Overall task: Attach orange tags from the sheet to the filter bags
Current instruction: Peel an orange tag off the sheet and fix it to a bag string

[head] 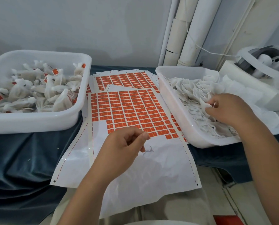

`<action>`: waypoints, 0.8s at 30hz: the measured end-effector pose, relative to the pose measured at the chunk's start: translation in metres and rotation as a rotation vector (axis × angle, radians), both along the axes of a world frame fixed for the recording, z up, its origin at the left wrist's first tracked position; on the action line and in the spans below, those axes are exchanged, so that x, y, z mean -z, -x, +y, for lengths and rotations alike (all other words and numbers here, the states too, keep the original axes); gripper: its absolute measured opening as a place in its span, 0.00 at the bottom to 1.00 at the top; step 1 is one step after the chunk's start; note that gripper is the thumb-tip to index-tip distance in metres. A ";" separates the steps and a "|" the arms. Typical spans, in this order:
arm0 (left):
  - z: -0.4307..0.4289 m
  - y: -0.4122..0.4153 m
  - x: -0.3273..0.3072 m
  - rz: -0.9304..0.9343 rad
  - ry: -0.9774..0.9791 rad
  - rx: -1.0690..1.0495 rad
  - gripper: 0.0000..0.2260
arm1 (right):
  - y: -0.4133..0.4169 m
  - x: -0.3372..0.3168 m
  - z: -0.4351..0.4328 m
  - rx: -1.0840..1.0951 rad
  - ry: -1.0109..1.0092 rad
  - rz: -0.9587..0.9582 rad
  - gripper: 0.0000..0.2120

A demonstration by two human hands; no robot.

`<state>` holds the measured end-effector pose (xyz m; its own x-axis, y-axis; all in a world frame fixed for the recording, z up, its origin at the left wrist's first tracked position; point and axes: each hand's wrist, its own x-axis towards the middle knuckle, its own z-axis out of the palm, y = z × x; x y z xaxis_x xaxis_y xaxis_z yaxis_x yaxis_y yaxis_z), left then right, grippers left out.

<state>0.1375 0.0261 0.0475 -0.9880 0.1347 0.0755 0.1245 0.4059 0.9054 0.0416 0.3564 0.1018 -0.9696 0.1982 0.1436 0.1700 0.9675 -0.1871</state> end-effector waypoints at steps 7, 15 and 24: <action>0.002 -0.001 0.000 0.011 0.006 -0.008 0.15 | -0.022 -0.025 -0.014 -0.133 0.299 0.505 0.07; 0.014 -0.012 -0.006 0.157 -0.135 -0.066 0.26 | -0.080 -0.050 -0.087 -0.588 0.494 0.196 0.07; 0.014 -0.015 -0.006 -0.033 -0.406 -0.062 0.12 | -0.094 0.000 -0.131 -0.623 0.578 -0.038 0.07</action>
